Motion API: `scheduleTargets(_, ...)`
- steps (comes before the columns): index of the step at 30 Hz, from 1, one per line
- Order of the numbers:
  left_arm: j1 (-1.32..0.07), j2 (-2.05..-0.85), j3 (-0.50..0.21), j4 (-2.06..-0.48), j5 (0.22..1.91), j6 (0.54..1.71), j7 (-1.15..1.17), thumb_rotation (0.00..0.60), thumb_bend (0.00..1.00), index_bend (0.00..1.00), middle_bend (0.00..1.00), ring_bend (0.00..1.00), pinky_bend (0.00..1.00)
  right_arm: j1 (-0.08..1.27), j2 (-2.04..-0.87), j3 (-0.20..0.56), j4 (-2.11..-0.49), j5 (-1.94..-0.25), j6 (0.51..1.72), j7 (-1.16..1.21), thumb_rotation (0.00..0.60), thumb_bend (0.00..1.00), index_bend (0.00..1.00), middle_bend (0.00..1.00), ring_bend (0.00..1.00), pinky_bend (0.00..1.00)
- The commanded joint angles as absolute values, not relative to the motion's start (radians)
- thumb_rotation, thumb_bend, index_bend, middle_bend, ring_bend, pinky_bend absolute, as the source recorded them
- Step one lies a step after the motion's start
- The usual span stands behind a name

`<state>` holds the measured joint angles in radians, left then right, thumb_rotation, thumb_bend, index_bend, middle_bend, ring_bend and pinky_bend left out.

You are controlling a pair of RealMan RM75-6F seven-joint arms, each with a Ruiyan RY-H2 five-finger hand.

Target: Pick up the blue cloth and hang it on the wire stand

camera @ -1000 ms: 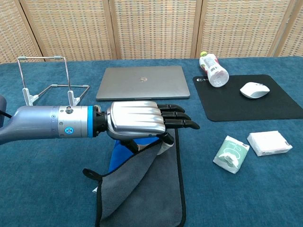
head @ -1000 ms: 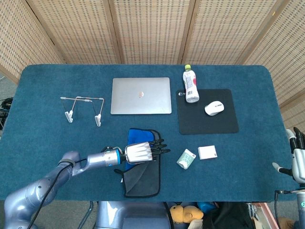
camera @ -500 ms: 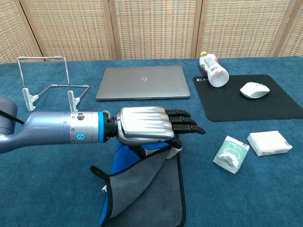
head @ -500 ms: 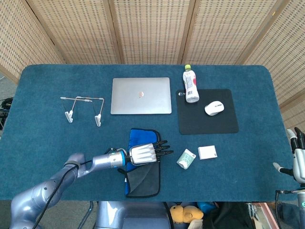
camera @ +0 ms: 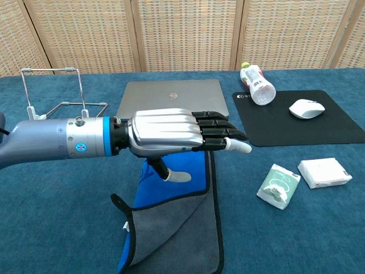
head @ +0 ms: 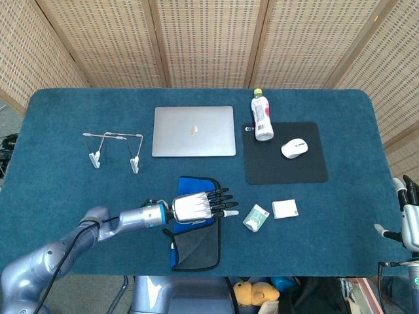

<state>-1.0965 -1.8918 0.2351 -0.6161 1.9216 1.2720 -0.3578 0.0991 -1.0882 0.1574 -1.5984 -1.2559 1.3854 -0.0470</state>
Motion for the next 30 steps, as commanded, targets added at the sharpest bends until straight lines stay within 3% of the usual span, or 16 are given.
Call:
scheduleTargets(1, -1.082, -1.822, 0.262, -0.681, 1.94, 1.309, -0.376, 0.6, 0.37, 0.06, 0.0, 0.0, 0.0, 0.099, -1.088, 0.156, -1.599, -1.258, 1.385, -0.046, 0.6, 0.0, 0.0, 0.0, 0.0, 0.0)
scheduleTargets(11, -1.028, -1.641, 0.353, -0.817, 2.004, 1.37, -0.355, 0.6, 0.37, 0.29, 0.0, 0.0, 0.0, 0.099, -1.09, 0.151, -1.607, -1.267, 1.389, -0.058, 0.6, 0.0, 0.0, 0.0, 0.0, 0.0)
scheduleTargets(30, -0.941, -1.777, 0.392, -0.52, 2.101, 1.516, -0.359, 0.6, 0.37, 0.29, 0.0, 0.0, 0.0, 0.096, -1.089, 0.151, -1.606, -1.264, 1.391, -0.055, 0.6, 0.0, 0.0, 0.0, 0.0, 0.0)
